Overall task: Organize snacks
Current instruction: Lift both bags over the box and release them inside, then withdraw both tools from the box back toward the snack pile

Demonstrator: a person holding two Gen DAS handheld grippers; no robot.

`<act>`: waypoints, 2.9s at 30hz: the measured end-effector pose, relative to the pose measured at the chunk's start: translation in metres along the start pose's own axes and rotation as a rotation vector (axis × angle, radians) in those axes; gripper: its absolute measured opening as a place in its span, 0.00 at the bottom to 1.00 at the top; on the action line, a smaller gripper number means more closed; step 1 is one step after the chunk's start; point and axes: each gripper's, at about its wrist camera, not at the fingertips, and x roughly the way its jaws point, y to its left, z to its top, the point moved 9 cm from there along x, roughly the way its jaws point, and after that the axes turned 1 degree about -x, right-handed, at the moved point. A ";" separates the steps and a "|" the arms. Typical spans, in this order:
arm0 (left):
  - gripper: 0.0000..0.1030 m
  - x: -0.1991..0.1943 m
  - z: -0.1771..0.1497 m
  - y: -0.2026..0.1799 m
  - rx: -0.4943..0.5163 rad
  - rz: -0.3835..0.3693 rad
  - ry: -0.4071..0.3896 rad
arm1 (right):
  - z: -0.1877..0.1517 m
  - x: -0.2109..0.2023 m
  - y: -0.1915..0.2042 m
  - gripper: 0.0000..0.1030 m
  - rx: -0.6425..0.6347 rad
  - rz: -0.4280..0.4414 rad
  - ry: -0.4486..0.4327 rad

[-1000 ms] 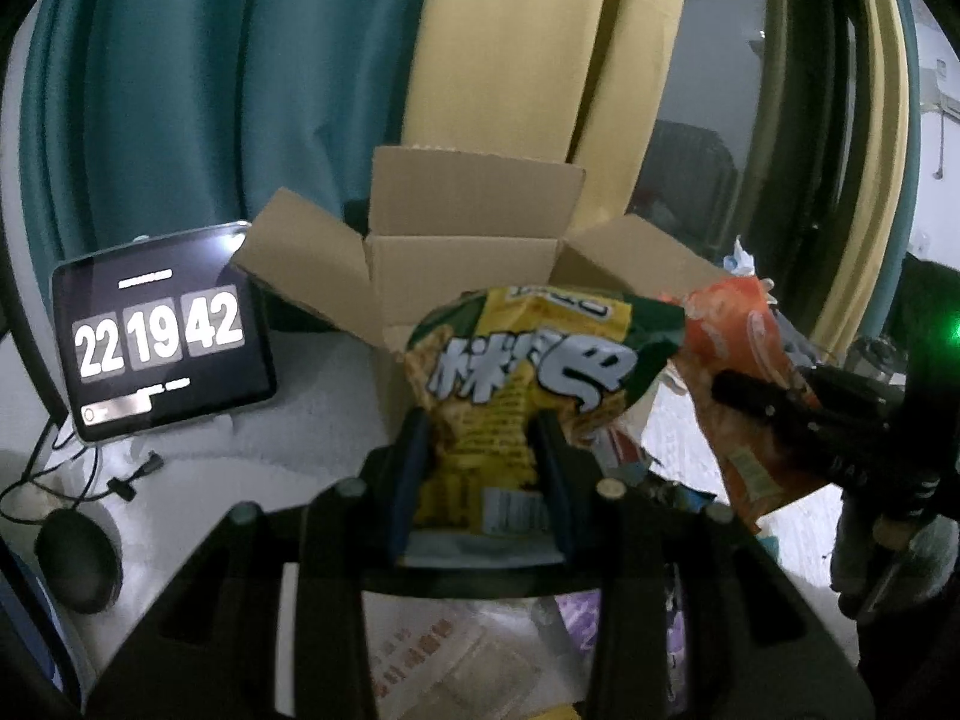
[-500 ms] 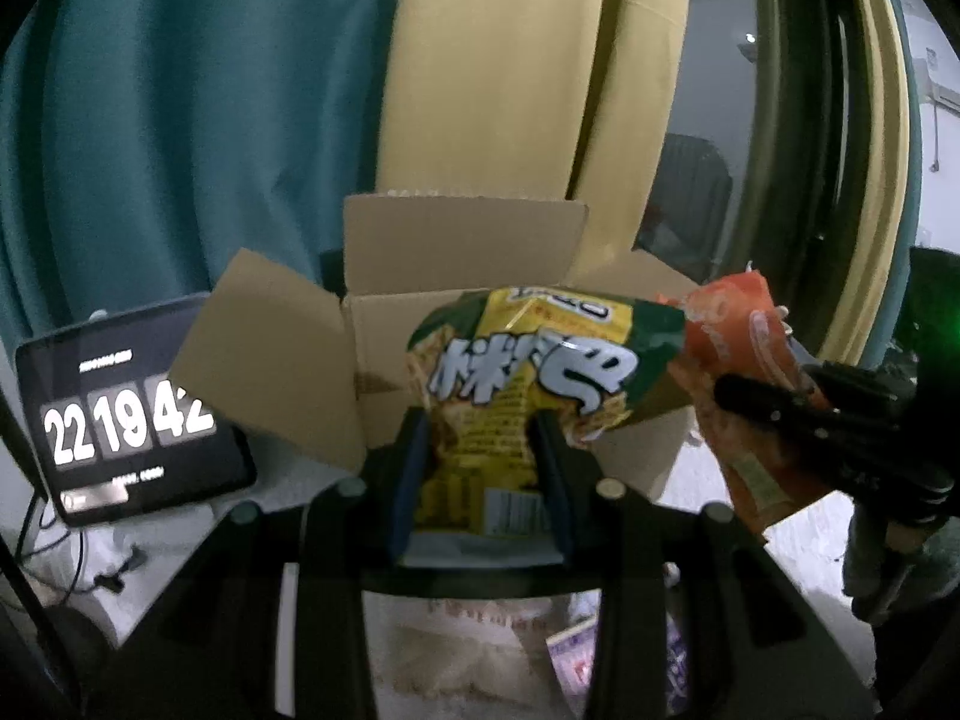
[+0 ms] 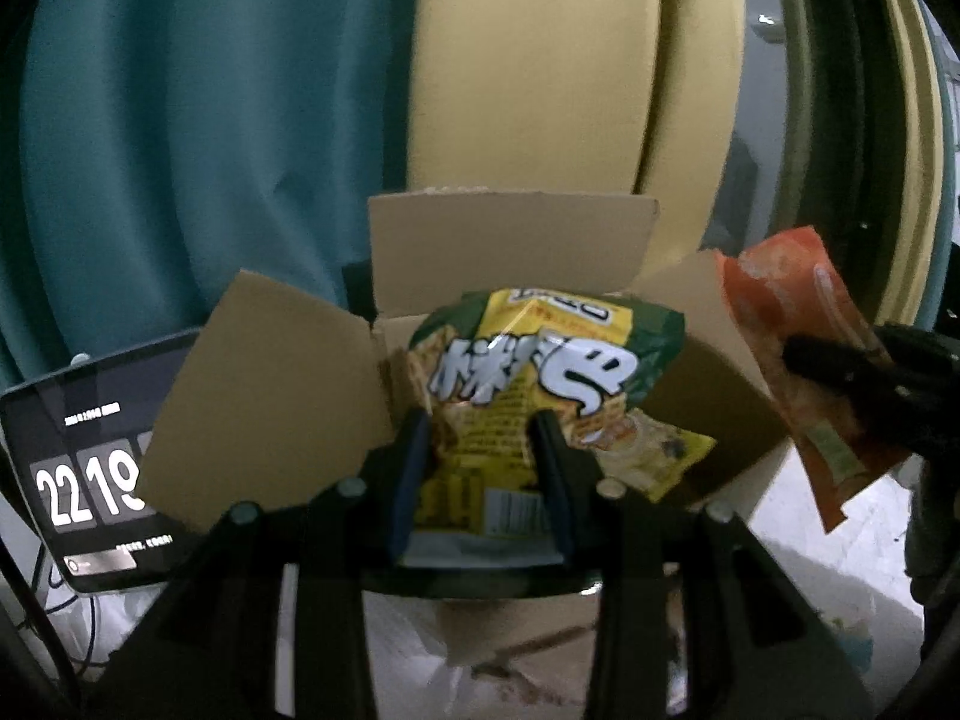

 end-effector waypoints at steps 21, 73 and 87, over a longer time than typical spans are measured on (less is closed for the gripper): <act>0.63 -0.005 0.024 0.052 -0.091 0.032 -0.064 | 0.031 0.078 0.037 0.31 -0.053 0.057 0.041; 0.76 -0.117 -0.048 -0.028 -0.088 -0.072 -0.058 | -0.040 -0.064 0.031 0.71 0.062 -0.026 0.003; 0.76 -0.131 -0.114 -0.044 -0.106 -0.109 0.037 | -0.126 -0.098 0.042 0.71 0.133 -0.021 0.085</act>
